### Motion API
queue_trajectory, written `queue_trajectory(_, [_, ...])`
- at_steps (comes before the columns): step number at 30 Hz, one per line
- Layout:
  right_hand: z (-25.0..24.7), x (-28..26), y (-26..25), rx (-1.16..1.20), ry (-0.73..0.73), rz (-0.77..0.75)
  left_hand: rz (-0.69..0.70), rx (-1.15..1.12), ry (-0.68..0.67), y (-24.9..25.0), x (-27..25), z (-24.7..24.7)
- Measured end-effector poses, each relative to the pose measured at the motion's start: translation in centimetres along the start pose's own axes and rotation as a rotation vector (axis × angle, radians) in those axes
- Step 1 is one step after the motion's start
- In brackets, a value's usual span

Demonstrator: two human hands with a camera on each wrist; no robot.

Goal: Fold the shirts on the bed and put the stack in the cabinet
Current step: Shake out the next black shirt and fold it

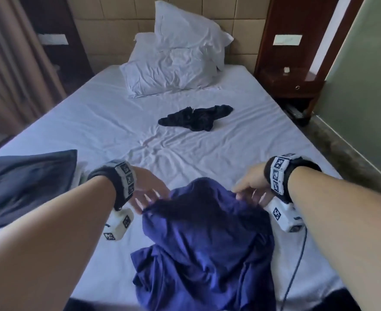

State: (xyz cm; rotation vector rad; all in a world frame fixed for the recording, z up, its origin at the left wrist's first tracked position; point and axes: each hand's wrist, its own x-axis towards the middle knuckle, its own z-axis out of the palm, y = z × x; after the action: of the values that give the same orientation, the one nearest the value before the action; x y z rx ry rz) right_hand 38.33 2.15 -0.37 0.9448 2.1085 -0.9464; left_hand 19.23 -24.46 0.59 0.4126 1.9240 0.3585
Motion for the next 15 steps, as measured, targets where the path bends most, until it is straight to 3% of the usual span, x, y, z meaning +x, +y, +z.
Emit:
queue_trajectory(2, [2.7,0.8,1.3,-0.050,-0.070,0.036,-0.036,0.228,-0.017,-1.1,1.3,1.4])
queue_trajectory(5, [4.4,0.9,2.6,-0.181,0.196,-0.011,0.073,0.322,0.352,-2.2,2.9,2.4])
queue_trajectory(7, [5.4,0.5,3.4,-0.295,0.274,0.003,0.044,0.384,0.461,-2.8,3.5,3.1])
queue_trajectory(11, [7.9,0.7,4.0,-0.276,0.301,0.107,-0.063,0.402,0.397,-5.0,5.0,4.9])
queue_trajectory(13, [7.8,1.7,3.9,-0.093,0.285,0.103,-0.030,0.182,0.289,-5.2,5.0,5.8])
queue_trajectory(15, [7.4,1.8,2.9,0.202,0.217,0.049,0.003,0.075,0.285,-4.9,4.5,6.0])
